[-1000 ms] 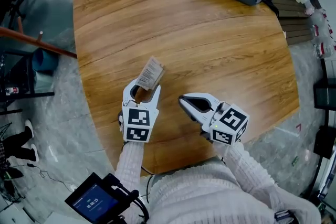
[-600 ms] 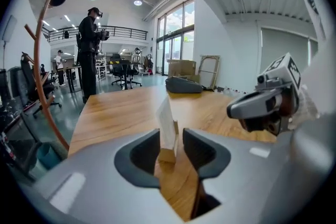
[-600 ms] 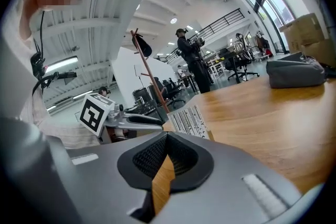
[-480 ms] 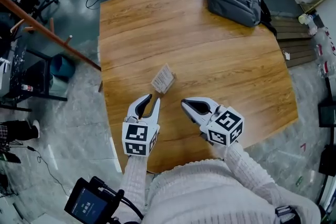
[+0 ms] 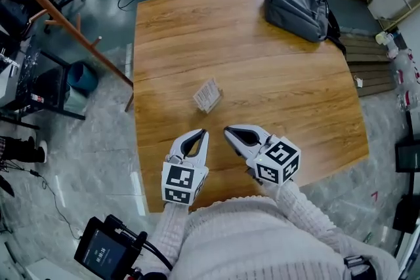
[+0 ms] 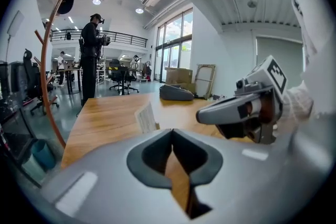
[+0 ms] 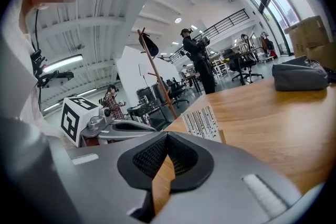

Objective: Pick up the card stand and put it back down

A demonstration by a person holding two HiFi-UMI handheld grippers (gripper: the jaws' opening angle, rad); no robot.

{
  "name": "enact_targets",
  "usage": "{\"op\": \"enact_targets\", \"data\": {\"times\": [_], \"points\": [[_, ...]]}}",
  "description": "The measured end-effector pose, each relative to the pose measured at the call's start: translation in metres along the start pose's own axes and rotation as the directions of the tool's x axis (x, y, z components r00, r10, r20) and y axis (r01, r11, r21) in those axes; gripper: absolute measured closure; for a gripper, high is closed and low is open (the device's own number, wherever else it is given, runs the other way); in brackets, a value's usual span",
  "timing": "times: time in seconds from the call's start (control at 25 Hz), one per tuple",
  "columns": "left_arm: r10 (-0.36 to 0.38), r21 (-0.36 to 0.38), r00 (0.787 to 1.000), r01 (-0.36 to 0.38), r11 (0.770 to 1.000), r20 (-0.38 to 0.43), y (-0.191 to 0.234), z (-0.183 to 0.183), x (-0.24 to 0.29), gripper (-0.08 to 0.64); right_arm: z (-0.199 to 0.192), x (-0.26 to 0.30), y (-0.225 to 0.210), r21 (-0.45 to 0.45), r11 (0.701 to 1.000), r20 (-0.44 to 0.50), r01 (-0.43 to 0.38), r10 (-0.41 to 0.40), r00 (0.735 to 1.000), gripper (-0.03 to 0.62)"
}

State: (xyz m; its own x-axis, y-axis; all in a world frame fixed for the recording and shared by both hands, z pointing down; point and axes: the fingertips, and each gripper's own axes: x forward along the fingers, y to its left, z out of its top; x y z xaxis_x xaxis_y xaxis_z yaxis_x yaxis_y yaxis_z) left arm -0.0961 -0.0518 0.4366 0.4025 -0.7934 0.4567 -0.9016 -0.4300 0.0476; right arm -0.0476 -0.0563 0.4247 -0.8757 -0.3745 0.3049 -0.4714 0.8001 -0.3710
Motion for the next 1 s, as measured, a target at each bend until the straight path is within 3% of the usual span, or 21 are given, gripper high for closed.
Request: {"op": "enact_targets", "data": {"times": [0.2,0.52,1.0], "points": [[-0.041,-0.053,0.999,0.040,0.998,-0.014,-0.017,-0.012,-0.005,0.552,-0.014,-0.006,0.004,-0.027,1.000,-0.037,0.000,-0.001,0.999,0.594],[-0.048,-0.073,0.998,0.045,0.996,-0.033,-0.021,-0.022,-0.006,0.552,-0.021,-0.010,0.007,-0.035,0.999,-0.046,0.007,-0.009,0.999,0.594],[-0.067,-0.053,0.998,0.066,0.996,-0.020,-0.027,-0.019,-0.008,0.552,-0.021,-0.011,0.011,-0.040,0.999,-0.042,0.013,-0.014,0.999,0.594]]}}
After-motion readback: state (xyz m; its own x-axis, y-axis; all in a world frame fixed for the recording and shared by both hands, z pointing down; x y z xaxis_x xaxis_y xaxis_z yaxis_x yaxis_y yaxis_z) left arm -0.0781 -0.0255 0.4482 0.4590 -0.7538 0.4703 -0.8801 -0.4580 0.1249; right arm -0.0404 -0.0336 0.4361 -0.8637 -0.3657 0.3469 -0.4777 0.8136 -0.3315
